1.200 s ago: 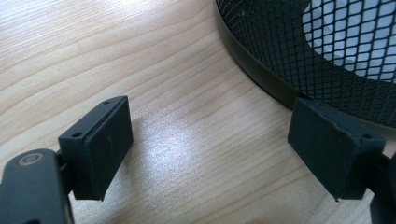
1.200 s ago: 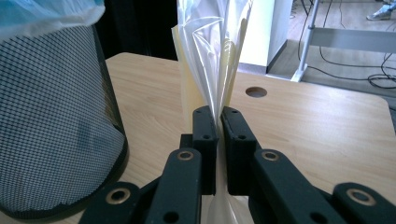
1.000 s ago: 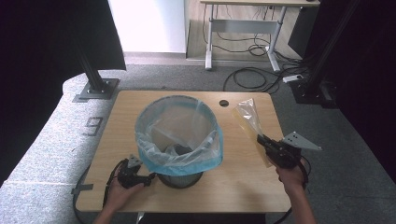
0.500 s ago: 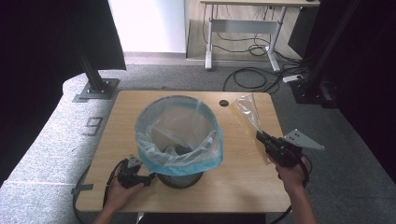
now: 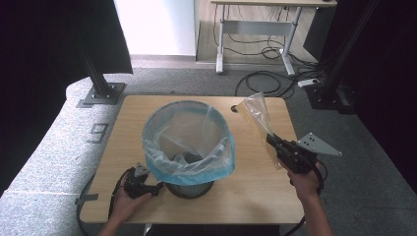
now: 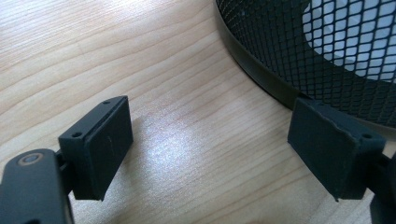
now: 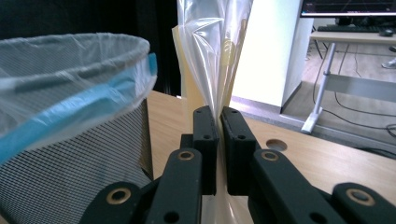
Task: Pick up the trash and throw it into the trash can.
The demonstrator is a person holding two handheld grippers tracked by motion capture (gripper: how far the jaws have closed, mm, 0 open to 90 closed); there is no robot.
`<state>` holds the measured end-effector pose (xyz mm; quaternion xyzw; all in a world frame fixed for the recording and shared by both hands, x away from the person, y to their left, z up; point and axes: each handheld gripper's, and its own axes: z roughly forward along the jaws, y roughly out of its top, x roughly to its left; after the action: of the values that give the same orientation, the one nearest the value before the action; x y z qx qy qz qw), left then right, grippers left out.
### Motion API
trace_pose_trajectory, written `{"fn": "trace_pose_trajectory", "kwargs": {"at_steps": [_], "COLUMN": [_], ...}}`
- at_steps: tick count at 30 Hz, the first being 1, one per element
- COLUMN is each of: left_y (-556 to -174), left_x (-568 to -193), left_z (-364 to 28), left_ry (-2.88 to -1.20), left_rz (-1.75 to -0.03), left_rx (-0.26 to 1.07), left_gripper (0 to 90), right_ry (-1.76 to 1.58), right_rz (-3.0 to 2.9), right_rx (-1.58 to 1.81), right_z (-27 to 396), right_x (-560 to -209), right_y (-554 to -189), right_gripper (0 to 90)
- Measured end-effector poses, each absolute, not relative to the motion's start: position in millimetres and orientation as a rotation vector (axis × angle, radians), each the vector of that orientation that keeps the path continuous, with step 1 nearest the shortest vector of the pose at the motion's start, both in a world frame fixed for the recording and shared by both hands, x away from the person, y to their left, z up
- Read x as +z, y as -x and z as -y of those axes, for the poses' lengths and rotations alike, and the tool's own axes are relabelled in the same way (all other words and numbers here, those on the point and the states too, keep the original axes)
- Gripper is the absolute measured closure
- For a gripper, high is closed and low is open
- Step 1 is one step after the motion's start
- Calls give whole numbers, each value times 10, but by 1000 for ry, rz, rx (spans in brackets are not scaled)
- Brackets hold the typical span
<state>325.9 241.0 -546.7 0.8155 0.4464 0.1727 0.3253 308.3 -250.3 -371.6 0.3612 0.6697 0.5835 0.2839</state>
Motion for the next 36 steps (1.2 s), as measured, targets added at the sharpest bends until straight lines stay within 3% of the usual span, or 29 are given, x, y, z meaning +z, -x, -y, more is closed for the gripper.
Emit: {"fn": "trace_pose_trajectory", "kwargs": {"at_steps": [36], "left_y": [-3257], "left_x": [-5465], "left_z": [-2412], "left_ry": [-2144], "left_rz": [-1168], "left_rx": [456], "left_gripper": [137], "right_ry": [-791], "right_rz": [-1789], "right_rx": [1607], "right_z": [2014], "right_x": [-2981], "right_y": [-3132], "right_gripper": [845]}}
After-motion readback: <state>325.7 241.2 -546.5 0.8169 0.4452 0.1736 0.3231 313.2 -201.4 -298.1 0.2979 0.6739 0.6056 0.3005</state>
